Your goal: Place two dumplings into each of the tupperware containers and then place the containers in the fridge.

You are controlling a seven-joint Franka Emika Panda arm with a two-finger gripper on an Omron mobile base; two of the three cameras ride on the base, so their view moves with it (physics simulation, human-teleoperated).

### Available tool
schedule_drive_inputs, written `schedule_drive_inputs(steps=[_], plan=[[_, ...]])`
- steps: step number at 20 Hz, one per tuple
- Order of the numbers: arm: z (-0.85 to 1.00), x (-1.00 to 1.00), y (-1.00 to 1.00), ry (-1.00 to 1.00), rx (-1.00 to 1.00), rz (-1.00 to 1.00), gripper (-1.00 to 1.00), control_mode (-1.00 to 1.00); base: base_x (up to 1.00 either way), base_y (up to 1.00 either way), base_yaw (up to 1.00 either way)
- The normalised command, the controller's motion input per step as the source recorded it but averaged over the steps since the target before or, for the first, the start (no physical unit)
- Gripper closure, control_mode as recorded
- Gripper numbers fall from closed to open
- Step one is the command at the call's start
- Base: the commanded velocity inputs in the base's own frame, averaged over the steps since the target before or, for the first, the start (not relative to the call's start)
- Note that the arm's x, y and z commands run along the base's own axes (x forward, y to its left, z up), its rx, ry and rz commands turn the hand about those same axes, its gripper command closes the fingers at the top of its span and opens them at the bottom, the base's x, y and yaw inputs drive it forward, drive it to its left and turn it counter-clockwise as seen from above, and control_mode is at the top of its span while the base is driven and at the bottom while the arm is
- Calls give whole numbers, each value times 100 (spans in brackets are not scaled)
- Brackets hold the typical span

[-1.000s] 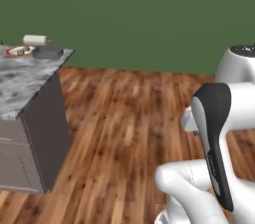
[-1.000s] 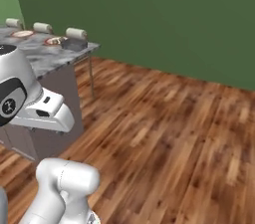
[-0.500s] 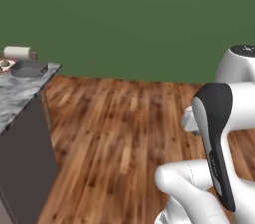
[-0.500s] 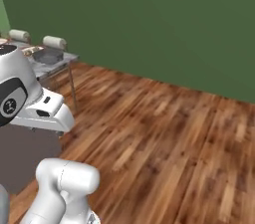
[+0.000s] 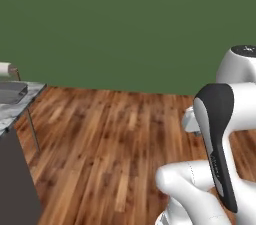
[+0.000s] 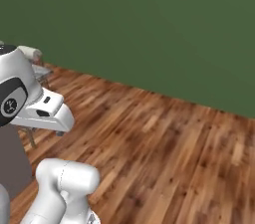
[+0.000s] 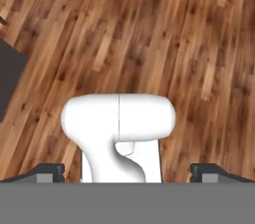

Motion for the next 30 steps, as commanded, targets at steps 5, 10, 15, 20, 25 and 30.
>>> schedule_drive_inputs(steps=[5, 10, 15, 20, 25, 30], plan=[[0, 0, 0, 0, 0, 0, -100, 100, 100, -13, 10], [0, 0, 0, 0, 0, 0, -100, 100, 100, -16, 14], [0, 0, 0, 0, 0, 0, -100, 100, 100, -29, 11], [0, 0, 0, 0, 0, 0, -100, 100, 100, -23, 26], [0, 0, 0, 0, 0, 0, -100, 100, 100, -5, 48], [0, 0, 0, 0, 0, 0, -100, 100, 100, -7, 61]])
